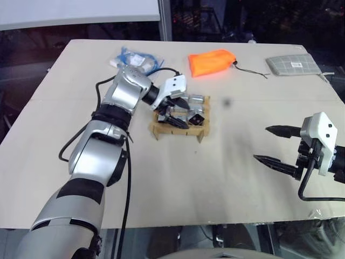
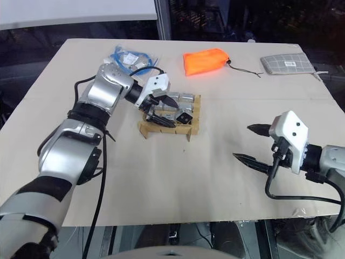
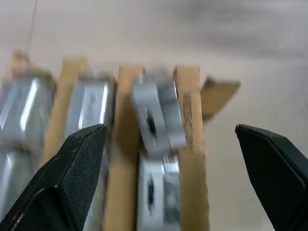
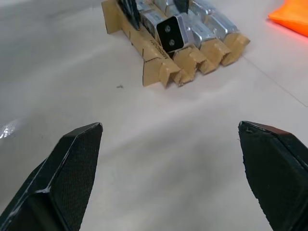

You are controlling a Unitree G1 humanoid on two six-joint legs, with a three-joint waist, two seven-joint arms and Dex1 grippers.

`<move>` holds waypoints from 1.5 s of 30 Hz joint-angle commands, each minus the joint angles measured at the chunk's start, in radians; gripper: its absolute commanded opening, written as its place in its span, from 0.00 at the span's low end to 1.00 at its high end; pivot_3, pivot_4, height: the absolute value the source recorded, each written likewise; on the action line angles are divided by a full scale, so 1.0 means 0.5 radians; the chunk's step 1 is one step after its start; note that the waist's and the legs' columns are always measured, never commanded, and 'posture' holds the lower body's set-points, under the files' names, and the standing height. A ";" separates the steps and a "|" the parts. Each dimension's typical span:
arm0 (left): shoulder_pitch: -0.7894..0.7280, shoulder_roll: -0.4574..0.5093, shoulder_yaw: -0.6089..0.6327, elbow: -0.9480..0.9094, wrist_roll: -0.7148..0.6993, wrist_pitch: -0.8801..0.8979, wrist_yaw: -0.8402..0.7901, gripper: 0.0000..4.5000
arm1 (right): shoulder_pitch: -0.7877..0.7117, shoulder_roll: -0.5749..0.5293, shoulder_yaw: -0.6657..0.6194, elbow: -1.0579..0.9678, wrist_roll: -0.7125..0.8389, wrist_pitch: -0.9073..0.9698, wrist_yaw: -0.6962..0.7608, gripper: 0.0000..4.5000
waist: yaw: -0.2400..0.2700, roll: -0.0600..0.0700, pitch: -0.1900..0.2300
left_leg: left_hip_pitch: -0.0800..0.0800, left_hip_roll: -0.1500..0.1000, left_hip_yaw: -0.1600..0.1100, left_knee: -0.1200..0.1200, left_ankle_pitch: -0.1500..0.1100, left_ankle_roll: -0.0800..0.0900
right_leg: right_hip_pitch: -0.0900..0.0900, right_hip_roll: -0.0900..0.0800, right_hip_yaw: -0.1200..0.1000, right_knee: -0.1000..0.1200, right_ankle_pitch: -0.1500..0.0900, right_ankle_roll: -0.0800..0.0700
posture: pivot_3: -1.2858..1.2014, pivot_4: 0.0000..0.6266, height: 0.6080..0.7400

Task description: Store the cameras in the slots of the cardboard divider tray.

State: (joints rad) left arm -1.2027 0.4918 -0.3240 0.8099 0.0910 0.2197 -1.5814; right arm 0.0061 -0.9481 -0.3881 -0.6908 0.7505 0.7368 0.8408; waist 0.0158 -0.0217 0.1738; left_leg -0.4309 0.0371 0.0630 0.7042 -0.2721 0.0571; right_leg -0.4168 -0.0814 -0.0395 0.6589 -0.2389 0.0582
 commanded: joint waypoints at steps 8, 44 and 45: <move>0.133 0.032 0.028 -0.319 -0.081 0.262 0.004 0.99 | -0.061 -0.006 -0.014 0.007 0.014 -0.038 0.000 1.00 | -0.003 0.000 0.000 | 0.001 0.000 0.000 0.000 0.000 0.000 | 0.000 0.000 0.000 0.000 0.000 0.000 | 0.52 0.24 1.00; 0.045 -0.010 0.029 -0.279 -0.127 0.235 0.205 0.15 | -0.039 -0.009 0.032 0.028 -0.069 -0.079 0.050 1.00 | -0.002 0.000 0.000 | 0.001 0.000 0.000 0.001 0.002 -0.003 | 0.000 0.000 0.000 0.001 0.000 0.000 | 0.52 0.24 1.00; 0.019 -0.006 0.011 -0.264 -0.111 0.198 0.177 0.15 | -0.039 -0.007 0.034 0.028 -0.071 -0.080 0.049 1.00 | -0.001 0.000 0.000 | 0.000 0.000 0.000 0.001 0.002 -0.004 | 0.000 0.000 0.000 0.000 0.000 0.000 | 0.52 0.24 1.00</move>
State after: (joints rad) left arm -1.1377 0.4807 -0.3214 0.6862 0.0364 0.3573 -1.4666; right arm -0.0118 -0.9481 -0.3627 -0.6664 0.7143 0.7156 0.8642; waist 0.0151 -0.0216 0.1737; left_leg -0.4309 0.0370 0.0631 0.7046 -0.2702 0.0540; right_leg -0.4166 -0.0812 -0.0396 0.6591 -0.2388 0.0582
